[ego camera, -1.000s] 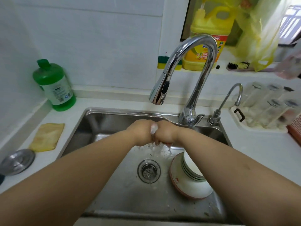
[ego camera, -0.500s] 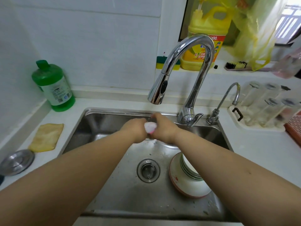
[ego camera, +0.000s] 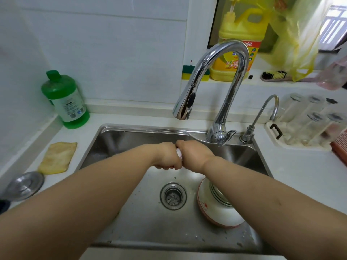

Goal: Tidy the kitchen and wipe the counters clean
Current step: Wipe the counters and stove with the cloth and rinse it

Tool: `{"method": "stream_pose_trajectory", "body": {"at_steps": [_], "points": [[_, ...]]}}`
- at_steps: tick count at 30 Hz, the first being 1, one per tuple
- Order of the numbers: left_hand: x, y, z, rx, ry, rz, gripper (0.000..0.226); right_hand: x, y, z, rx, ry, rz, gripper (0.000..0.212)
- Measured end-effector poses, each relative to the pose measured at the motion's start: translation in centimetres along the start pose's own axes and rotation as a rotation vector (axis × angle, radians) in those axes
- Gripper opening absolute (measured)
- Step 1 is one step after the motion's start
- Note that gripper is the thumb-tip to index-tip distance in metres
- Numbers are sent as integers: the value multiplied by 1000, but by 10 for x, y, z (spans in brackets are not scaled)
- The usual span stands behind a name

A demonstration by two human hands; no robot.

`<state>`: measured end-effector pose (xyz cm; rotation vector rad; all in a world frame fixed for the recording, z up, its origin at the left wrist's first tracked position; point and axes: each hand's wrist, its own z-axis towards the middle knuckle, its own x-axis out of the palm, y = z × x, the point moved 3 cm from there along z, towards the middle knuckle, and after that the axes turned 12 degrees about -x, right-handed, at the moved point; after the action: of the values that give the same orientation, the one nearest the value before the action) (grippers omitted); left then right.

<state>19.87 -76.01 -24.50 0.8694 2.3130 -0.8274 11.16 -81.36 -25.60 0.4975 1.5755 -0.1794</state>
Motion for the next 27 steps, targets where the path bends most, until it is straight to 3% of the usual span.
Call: {"method": "stream_pose_trajectory", "body": {"at_steps": [3, 8, 12, 19, 23, 27], "points": [[5, -6, 6, 102, -268, 342, 19, 0, -4, 3, 86, 76, 52, 17], [9, -2, 7, 189, -450, 376, 23, 6, -5, -1, 180, 194, 280, 6], [10, -6, 0, 282, -507, 564, 30, 12, -5, -15, 364, 239, 702, 16], [19, -9, -9, 380, -577, 762, 32, 23, -3, -27, 468, 437, 973, 42], [17, -8, -8, 377, -624, 756, 35, 23, -4, -27, 473, 385, 1063, 38], [11, 5, -3, 282, -551, 552, 43, 14, -5, -26, 457, 305, 1259, 10]]}}
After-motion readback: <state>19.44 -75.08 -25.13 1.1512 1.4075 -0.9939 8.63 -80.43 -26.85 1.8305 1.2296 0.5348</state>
